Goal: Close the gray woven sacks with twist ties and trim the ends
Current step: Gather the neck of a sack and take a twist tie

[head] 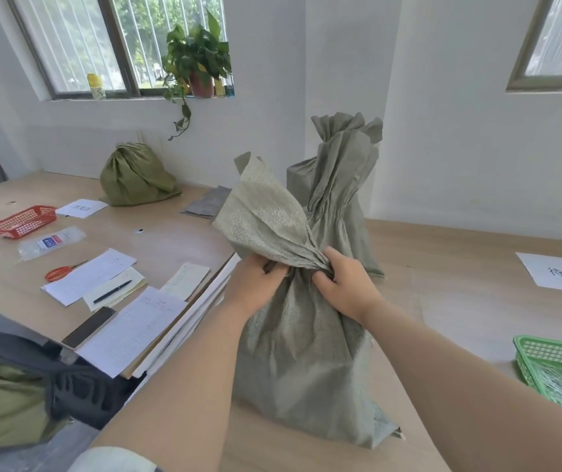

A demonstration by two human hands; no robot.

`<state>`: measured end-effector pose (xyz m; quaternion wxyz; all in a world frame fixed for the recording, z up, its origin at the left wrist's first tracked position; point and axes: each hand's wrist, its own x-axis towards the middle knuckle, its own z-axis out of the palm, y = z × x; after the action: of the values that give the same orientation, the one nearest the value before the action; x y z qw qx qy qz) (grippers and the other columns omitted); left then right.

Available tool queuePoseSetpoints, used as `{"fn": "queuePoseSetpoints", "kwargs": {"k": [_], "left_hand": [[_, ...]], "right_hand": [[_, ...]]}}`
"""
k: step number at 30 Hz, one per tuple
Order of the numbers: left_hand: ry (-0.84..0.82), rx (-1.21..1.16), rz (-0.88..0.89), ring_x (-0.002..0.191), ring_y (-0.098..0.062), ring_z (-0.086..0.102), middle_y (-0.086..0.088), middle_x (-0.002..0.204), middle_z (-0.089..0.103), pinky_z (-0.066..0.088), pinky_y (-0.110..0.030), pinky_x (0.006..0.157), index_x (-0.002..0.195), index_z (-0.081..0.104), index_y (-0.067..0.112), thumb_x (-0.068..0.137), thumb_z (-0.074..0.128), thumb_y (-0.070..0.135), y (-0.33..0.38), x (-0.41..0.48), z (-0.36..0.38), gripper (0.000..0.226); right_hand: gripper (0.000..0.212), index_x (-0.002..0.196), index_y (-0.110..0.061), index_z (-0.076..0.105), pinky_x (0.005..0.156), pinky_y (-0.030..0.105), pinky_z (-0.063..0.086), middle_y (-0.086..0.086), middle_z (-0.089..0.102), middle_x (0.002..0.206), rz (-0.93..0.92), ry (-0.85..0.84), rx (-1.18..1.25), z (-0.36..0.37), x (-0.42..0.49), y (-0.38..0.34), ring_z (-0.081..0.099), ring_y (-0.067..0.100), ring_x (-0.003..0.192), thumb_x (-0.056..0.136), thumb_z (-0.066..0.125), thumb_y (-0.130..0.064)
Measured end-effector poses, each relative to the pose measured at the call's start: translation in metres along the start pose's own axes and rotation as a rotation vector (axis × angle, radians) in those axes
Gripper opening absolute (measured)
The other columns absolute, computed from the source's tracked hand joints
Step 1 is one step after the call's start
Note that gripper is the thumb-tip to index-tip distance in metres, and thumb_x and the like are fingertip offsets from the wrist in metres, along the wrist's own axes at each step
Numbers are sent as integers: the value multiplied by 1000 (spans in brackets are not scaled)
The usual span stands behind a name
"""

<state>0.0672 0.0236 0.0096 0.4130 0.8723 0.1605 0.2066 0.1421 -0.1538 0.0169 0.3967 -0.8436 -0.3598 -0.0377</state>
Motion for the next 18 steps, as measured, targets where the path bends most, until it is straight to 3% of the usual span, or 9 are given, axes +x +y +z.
{"fn": "queuePoseSetpoints", "kwargs": {"k": [3, 5, 7, 12, 18], "left_hand": [[13, -9, 21, 59, -16, 41, 3, 57, 42, 28, -33, 63, 68, 45, 11, 96, 58, 34, 24, -6, 12, 38], [1, -14, 50, 62, -21, 46, -12, 64, 49, 30, -33, 64, 77, 51, 2, 96, 57, 34, 41, -13, 23, 38], [-11, -7, 94, 70, -28, 57, -18, 74, 59, 34, -33, 65, 83, 57, 5, 96, 55, 39, 58, -19, 34, 37], [-40, -15, 136, 87, -34, 62, -18, 88, 66, 37, -34, 70, 94, 60, 6, 90, 51, 51, 99, -25, 70, 47], [-75, 24, 204, 72, -24, 59, -11, 72, 62, 39, -35, 64, 77, 57, 10, 88, 48, 48, 157, -45, 128, 40]], "right_hand": [[21, 79, -7, 43, 62, 41, 42, 7, 54, 67, -2, 20, 0, -25, -10, 4, 54, 27, 67, 89, 57, -18], [20, 80, -5, 45, 62, 39, 41, 8, 55, 68, -12, 45, 1, -44, -19, 10, 54, 25, 67, 90, 57, -17], [18, 79, -8, 45, 59, 33, 39, 3, 54, 66, -20, 65, 6, -64, -30, 15, 53, 21, 65, 90, 57, -15], [14, 83, -7, 48, 65, 40, 43, 8, 59, 71, -4, 105, -17, -114, -58, 39, 57, 28, 72, 90, 56, -16], [16, 78, -19, 46, 61, 35, 37, 0, 56, 67, 41, 151, -46, -176, -99, 80, 54, 24, 70, 90, 55, -15]]}}
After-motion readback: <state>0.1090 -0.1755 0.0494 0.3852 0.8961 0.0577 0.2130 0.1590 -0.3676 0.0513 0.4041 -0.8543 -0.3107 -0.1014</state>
